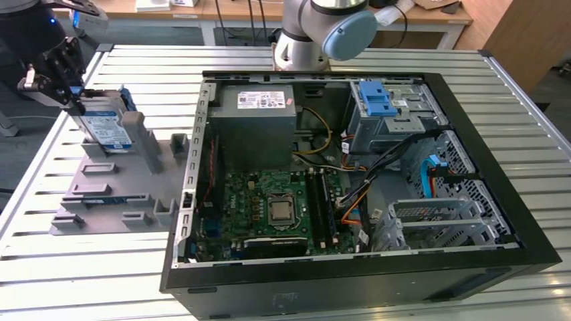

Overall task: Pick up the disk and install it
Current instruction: 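Pick up the disk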

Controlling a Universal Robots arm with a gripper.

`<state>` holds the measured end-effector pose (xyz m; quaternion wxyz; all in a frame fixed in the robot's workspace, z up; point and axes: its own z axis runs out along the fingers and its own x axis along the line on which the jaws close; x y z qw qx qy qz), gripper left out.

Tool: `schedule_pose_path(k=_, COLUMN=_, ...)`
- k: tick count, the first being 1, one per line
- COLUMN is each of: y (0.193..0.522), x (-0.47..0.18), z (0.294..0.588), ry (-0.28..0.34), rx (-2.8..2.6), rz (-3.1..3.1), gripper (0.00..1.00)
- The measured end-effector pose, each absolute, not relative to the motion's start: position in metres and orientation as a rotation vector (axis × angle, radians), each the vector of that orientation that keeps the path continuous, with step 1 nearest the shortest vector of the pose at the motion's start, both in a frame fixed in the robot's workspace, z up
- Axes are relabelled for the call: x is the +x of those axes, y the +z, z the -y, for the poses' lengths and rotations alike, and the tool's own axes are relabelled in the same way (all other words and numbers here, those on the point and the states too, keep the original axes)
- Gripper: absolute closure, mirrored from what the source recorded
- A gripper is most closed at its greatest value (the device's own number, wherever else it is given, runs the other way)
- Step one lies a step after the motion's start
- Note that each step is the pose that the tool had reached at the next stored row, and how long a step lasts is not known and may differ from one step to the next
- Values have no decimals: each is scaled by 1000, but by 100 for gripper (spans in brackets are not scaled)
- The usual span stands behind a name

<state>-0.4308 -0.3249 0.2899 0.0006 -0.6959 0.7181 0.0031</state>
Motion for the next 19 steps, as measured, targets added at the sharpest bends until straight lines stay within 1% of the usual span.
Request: schedule_pose_path(k=19, y=305, x=-431, z=325, ry=10, rx=-2185, rz=-2255, gripper=64)
